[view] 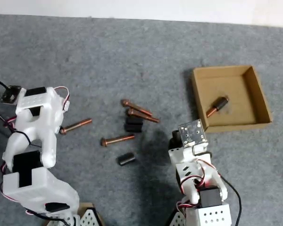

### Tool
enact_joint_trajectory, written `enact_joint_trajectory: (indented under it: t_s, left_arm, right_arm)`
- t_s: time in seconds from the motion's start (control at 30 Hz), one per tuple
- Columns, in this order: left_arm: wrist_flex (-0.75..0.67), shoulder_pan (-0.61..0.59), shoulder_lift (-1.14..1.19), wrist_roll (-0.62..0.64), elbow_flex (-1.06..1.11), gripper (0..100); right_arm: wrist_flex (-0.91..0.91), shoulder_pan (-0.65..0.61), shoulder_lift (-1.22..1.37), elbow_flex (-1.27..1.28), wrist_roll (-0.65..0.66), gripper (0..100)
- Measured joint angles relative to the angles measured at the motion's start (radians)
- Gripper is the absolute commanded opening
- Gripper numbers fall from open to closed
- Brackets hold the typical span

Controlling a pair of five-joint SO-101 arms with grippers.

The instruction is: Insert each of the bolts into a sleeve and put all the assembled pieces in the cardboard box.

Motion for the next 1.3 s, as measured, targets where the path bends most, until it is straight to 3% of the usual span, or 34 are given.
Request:
enact_joint_trajectory:
  t_s: [0.33, 0.6, 0.7, 1.3]
  left_arm:
    - [0.005, 0.014, 0.002, 0.017, 0.006, 22]
    - [0.252, 0.109, -0.157, 0.038, -0.055, 22]
    - [0.279, 0.120, -0.198, 0.083, -0.057, 22]
    - [0.137, 0.140, 0.014, 0.115, 0.006, 22]
  right_arm:
    - [0.000, 0.000, 0.000, 0.000, 0.000, 0.5]
    - [0.000, 0.000, 0.000, 0.000, 0.000, 0.5]
    - [0.000, 0.000, 0.000, 0.000, 0.000, 0.5]
    - [0.000, 0.000, 0.000, 0.000, 0.000, 0.5]
